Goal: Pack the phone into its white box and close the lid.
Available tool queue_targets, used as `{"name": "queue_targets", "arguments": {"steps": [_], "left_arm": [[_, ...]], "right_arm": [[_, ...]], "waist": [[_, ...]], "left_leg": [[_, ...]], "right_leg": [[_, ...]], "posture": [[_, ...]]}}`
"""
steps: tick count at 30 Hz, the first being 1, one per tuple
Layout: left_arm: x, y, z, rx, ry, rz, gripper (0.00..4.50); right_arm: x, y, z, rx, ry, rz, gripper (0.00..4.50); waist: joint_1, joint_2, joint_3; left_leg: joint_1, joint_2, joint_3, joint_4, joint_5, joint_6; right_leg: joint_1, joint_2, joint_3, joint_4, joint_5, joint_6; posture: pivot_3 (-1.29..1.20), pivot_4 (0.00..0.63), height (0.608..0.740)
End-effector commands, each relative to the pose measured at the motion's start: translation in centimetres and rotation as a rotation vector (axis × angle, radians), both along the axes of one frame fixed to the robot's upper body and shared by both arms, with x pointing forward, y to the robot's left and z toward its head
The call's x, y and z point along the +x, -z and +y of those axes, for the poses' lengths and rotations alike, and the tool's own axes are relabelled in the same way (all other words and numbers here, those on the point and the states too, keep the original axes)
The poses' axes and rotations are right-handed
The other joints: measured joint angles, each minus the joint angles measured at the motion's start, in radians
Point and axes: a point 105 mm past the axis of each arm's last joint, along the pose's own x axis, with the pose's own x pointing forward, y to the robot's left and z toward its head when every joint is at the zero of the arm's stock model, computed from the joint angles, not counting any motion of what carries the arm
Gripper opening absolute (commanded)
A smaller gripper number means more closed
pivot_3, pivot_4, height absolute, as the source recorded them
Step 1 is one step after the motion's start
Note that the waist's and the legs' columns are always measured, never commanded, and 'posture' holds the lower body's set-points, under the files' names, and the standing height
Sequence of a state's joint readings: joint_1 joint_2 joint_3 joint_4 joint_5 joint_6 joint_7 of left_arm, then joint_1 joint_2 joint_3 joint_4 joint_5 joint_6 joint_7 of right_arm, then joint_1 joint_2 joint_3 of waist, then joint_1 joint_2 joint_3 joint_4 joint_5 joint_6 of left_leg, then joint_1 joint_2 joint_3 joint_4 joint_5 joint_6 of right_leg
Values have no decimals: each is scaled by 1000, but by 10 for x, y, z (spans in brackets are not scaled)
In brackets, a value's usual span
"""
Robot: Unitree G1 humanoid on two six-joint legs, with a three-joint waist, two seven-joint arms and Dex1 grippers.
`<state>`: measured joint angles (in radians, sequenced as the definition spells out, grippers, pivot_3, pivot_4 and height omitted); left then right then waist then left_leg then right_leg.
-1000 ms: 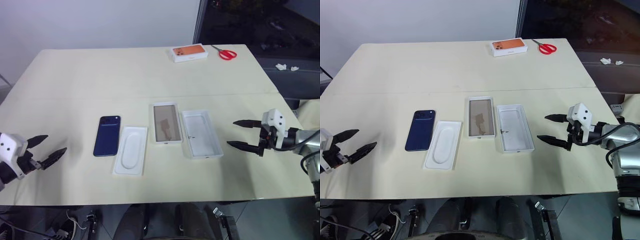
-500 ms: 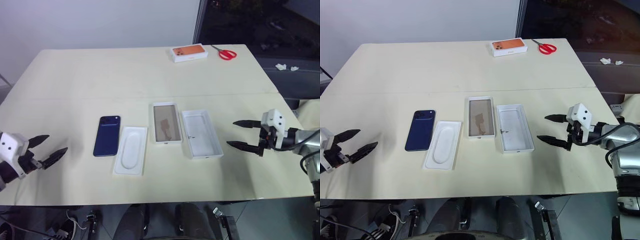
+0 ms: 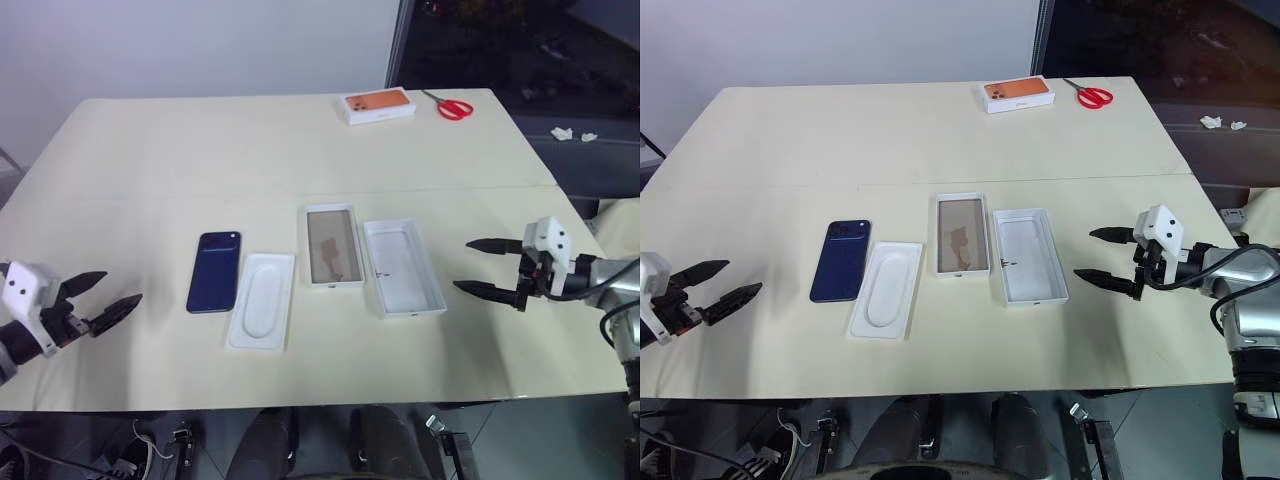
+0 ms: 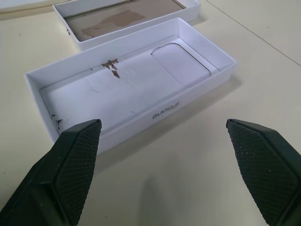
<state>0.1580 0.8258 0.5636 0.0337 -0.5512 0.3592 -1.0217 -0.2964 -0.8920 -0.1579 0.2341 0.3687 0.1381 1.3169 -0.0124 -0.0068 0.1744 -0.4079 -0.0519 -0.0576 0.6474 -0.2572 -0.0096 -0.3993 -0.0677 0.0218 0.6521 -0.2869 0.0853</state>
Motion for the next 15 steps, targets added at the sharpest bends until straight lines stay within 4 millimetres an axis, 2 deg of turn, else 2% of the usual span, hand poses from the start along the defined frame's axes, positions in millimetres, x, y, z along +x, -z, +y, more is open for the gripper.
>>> {"name": "queue_targets", "arguments": {"steps": [1, 4, 8, 12, 15], "left_arm": [[-2, -19, -32, -124, 100, 40, 4448], [-6, -20, -52, -211, 136, 87, 4448], [-8, -20, -67, -282, 155, 155, 4448], [-14, -14, -76, -330, 172, 235, 4448], [-15, -8, -85, -359, 181, 261, 4500]], "right_arm": [[-4, -28, 28, -41, -132, -44, 4447], [-4, -37, 52, -63, -183, -38, 4447], [-10, -43, 85, -85, -271, -60, 4447], [-13, -50, 104, -57, -318, -86, 4447], [-10, -50, 116, -13, -325, -71, 3615]], "waist": [[-1, 0, 0], [-4, 0, 0], [0, 0, 0], [2, 0, 0], [2, 0, 0]], "left_leg": [[0, 0, 0, 0, 0, 0], [0, 0, 0, 0, 0, 0], [0, 0, 0, 0, 0, 0], [0, 0, 0, 1, 0, 0], [0, 0, 0, 1, 0, 0]], "right_leg": [[0, 0, 0, 0, 0, 0], [0, 0, 0, 1, 0, 0], [-1, 0, 0, 1, 0, 0], [0, 0, 0, 0, 0, 0], [0, 0, 0, 0, 0, 0]], "posture": [[0, 150, 740], [0, 150, 740], [0, 150, 740], [0, 150, 740], [0, 150, 740]]}}
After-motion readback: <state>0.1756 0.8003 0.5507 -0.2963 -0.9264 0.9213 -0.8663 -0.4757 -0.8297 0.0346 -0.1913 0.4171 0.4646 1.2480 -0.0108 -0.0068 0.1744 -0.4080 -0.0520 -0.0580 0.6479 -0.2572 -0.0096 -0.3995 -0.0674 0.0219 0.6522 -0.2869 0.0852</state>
